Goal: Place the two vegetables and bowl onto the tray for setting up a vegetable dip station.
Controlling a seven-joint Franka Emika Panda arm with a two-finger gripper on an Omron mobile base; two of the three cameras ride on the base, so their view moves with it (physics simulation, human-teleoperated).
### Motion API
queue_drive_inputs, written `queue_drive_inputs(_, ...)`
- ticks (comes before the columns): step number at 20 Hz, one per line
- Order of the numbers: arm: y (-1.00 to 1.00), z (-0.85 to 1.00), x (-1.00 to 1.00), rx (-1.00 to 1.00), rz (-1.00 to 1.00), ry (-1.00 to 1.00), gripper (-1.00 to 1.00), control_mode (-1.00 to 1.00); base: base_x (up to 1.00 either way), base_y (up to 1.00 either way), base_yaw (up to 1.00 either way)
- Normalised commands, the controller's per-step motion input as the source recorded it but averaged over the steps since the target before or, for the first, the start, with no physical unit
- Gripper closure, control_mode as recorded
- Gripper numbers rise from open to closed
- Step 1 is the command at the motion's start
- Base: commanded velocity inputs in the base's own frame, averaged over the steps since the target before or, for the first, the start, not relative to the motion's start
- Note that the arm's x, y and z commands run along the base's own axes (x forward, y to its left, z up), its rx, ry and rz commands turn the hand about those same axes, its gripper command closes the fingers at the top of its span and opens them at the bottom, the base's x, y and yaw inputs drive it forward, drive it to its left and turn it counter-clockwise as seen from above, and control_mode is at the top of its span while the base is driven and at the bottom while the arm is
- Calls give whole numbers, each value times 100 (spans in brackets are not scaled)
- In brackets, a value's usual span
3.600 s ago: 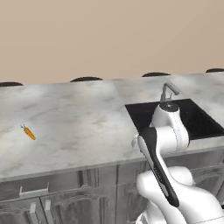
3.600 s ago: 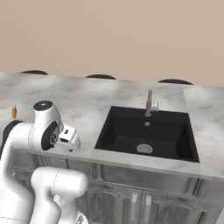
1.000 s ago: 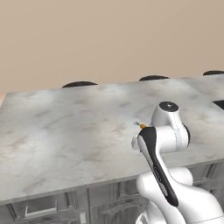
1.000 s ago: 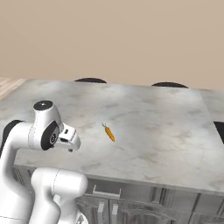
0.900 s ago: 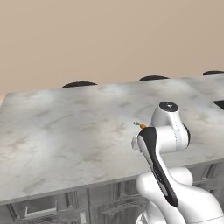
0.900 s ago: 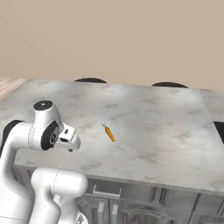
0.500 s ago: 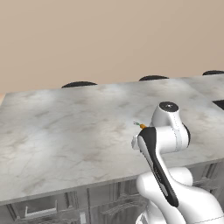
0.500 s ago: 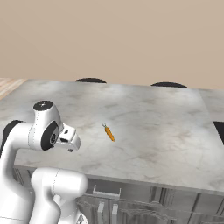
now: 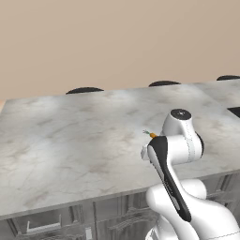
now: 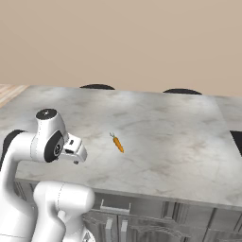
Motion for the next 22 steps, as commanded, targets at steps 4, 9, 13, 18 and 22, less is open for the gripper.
queue_drive_inputs(4,-1,1,22,0,0,2,-100,-100,0,0,0)
queue_drive_inputs(9,-2,0,44,0,0,9,-100,-100,0,0,0)
queue_drive_inputs(13,-6,1,53,0,0,15,-100,-100,0,0,0)
queue_drive_inputs(18,-12,0,54,0,0,19,-100,-100,0,0,0)
queue_drive_inputs(22,-16,0,49,0,2,16,-100,-100,0,0,0)
